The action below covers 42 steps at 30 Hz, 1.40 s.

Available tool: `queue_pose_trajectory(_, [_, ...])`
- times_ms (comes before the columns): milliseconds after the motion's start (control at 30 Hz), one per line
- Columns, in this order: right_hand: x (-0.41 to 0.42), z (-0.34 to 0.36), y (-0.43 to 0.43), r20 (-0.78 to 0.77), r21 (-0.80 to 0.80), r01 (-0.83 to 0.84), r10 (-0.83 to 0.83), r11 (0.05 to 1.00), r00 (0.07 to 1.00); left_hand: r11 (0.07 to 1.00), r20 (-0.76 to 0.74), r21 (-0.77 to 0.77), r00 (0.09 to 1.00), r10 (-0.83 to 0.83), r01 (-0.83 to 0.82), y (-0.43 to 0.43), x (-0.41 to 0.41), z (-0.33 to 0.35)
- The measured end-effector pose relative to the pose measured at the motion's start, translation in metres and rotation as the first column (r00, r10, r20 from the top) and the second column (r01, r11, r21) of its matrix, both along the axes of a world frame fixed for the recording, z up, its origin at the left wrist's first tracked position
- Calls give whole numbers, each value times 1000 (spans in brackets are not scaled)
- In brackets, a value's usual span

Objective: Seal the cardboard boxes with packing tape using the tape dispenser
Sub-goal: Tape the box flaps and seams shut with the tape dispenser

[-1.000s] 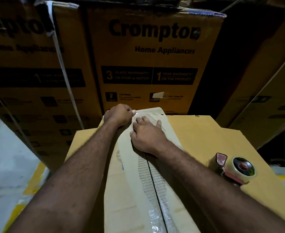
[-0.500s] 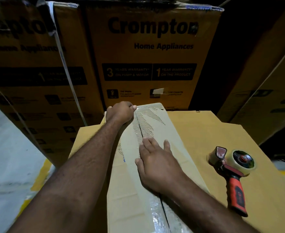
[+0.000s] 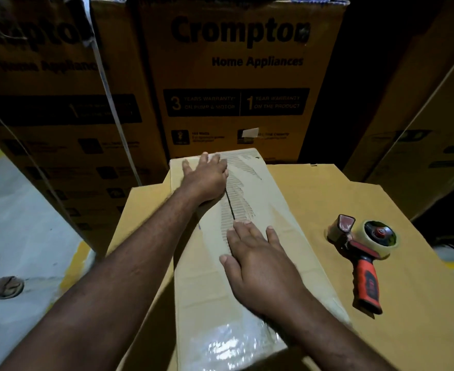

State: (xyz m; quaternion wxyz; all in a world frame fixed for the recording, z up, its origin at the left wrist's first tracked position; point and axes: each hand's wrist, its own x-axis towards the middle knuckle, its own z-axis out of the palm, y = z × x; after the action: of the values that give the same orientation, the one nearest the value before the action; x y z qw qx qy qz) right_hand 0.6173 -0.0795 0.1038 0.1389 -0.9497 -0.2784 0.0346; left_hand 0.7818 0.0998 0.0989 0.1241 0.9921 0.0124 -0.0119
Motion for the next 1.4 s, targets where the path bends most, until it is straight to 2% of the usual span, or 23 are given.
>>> queue_pose_trajectory(133, [8, 10, -3, -91, 198, 14, 4, 980, 996, 998, -83, -19, 995, -60, 59, -10, -66, 9])
queue_pose_trajectory(233, [14, 25, -30, -91, 358, 106, -78, 928, 993, 999, -112, -47, 994, -9, 3, -22, -133, 15])
queue_pose_trajectory(333, [10, 26, -69, -72, 239, 129, -115, 962, 991, 978, -165, -67, 969, 182, -195, -41, -203, 12])
queue_pose_trajectory(433, [-5, 10, -107, -120, 91, 124, -113, 988, 986, 911, -192, -134, 912, 362, -389, -63, -263, 3])
queue_pose_trajectory(467, [-11, 3, -117, -178, 99, 125, -107, 987, 978, 868, -175, -199, 888, 425, -455, -72, -279, -1])
queue_pose_trajectory(533, [-21, -10, -130, -322, 220, 146, -69, 965, 944, 737, -102, -366, 812, 575, -568, -92, -301, -10])
queue_pose_trajectory(633, [-30, -17, -138, -478, 448, 164, 80, 879, 875, 458, 5, -641, 593, 805, -616, -112, -309, -19])
queue_pose_trajectory(667, [-31, -17, -141, -487, 481, 151, 121, 863, 865, 405, 15, -675, 537, 843, -617, -117, -309, -17])
queue_pose_trajectory(700, [-31, -16, -145, -489, 502, 137, 150, 854, 859, 392, 35, -683, 509, 860, -616, -121, -309, -14])
queue_pose_trajectory(800, [-31, 4, -161, -490, 551, 121, 203, 826, 848, 432, 156, -722, 482, 862, -540, -135, -313, 1])
queue_pose_trajectory(1000, [-27, 72, -201, -355, 618, 101, 163, 780, 921, 540, 374, -765, 440, 817, -352, -163, -309, 68])
queue_pose_trajectory(1133, [-28, 119, -242, -205, 725, 99, 76, 682, 976, 577, 494, -817, 502, 710, -11, -191, -284, 114])
queue_pose_trajectory(1167, [-28, 130, -255, -175, 748, 107, 39, 655, 984, 525, 494, -845, 521, 696, 100, -198, -272, 122])
queue_pose_trajectory(1233, [-29, 147, -282, -124, 771, 123, -43, 624, 991, 306, 393, -919, 615, 683, 247, -217, -245, 134])
queue_pose_trajectory(1267, [-30, 153, -295, -98, 771, 133, -90, 622, 991, 196, 319, -947, 693, 646, 254, -228, -229, 138])
queue_pose_trajectory(1300, [-31, 156, -308, -77, 767, 148, -140, 624, 987, 126, 244, -970, 778, 579, 210, -242, -214, 139])
queue_pose_trajectory(1367, [-34, 161, -337, -49, 747, 204, -254, 633, 966, 104, 88, -993, 923, 376, 52, -274, -188, 136])
queue_pose_trajectory(1400, [-36, 163, -352, -39, 733, 238, -310, 637, 950, 121, 26, -993, 959, 284, -9, -290, -179, 132])
